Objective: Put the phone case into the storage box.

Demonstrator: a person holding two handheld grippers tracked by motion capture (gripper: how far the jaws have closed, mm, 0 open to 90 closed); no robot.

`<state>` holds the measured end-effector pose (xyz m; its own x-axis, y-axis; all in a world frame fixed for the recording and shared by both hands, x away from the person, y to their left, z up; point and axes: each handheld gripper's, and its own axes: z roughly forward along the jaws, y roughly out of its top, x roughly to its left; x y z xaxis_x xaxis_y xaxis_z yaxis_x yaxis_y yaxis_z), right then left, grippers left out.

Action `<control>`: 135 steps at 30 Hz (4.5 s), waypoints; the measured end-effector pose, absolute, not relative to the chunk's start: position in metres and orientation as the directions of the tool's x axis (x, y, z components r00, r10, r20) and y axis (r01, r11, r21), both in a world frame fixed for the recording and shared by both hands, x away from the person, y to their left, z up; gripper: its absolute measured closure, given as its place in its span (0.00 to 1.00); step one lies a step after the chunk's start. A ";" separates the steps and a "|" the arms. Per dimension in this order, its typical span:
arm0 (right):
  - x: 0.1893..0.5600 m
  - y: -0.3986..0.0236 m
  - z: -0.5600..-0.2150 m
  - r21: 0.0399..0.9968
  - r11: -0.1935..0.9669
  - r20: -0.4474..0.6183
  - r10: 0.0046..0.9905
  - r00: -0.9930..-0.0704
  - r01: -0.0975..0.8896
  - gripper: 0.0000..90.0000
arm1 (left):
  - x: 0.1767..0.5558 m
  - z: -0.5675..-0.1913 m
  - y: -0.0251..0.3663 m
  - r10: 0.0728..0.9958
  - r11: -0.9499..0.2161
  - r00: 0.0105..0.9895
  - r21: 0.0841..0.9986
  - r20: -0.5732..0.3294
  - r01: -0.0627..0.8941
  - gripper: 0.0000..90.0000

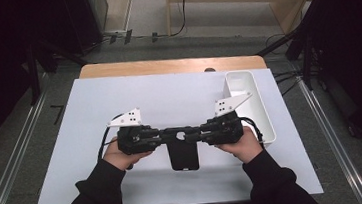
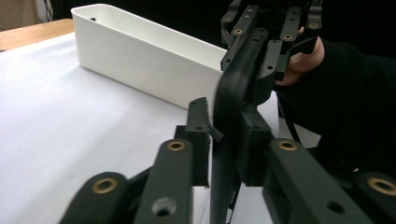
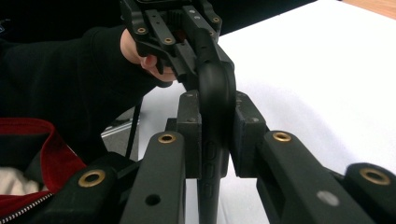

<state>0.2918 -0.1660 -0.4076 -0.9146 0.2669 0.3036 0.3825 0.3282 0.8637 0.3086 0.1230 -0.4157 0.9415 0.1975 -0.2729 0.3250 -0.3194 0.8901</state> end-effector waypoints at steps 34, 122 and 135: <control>0.279 -0.162 -0.401 0.900 0.301 0.194 0.371 -0.908 0.315 0.37 | 0.296 -0.398 0.124 0.281 -0.311 0.947 0.918 -0.159 0.246 0.90; 0.261 -0.105 -0.445 0.907 0.124 0.125 0.834 -0.538 0.402 0.00 | 0.290 -0.398 0.097 0.716 -0.134 0.655 0.874 -0.241 0.468 0.89; 0.266 -0.099 -0.443 0.908 0.132 0.115 0.834 -0.540 0.397 0.00 | 0.285 -0.399 0.090 0.700 -0.136 0.668 0.870 -0.254 0.473 0.89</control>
